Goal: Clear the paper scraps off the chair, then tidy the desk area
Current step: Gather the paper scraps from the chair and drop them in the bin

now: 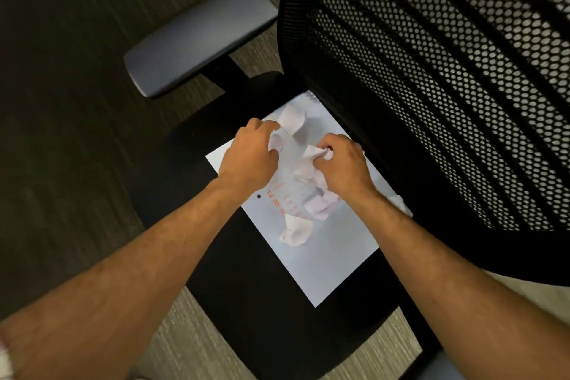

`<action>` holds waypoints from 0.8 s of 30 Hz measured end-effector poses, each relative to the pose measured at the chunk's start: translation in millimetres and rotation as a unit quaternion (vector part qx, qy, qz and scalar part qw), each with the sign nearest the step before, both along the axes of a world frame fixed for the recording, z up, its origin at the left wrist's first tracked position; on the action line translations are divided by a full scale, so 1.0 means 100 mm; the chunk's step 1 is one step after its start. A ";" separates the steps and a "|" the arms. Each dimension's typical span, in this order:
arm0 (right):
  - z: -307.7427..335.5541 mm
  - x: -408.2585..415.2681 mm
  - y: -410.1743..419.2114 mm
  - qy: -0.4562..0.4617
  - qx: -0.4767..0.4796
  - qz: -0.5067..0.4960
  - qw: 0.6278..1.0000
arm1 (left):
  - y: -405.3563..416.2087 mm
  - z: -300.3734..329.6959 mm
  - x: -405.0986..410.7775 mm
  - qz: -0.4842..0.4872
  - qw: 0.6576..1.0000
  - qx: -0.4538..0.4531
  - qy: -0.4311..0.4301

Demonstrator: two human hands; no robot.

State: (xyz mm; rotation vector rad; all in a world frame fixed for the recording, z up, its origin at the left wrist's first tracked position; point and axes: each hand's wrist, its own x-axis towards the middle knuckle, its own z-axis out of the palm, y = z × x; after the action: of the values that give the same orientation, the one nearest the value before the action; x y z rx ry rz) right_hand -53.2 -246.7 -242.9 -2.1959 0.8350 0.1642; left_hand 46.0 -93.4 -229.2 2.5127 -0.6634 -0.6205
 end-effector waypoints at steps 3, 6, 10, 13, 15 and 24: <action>0.09 -0.08 -0.13 -0.015 0.064 -0.049 0.997 | 0.09 -0.02 -0.11 0.000 1.000 -0.012 0.002; 0.14 -0.20 -0.22 -0.011 0.105 -0.061 0.993 | 0.16 -0.05 -0.19 -0.001 1.000 0.000 0.004; 0.14 -0.40 -0.26 0.011 0.158 -0.058 0.986 | 0.16 -0.04 -0.18 -0.055 0.995 0.040 -0.077; 0.09 -0.55 -0.22 0.020 0.158 -0.026 0.987 | 0.10 -0.05 -0.18 -0.107 0.993 0.054 -0.005; 0.05 -0.62 -0.16 0.023 0.122 0.014 0.992 | 0.09 -0.07 -0.24 -0.135 0.988 0.076 0.025; -0.14 -0.78 0.07 0.059 -0.006 0.181 0.982 | 0.38 -0.16 -0.73 -0.242 0.965 0.104 -0.018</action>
State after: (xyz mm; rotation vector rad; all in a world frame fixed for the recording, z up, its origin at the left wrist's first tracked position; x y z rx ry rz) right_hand -131.6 -239.7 -256.5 -2.3516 0.4905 0.4724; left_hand -27.0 -55.3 -245.4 2.5642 -1.3084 -0.8498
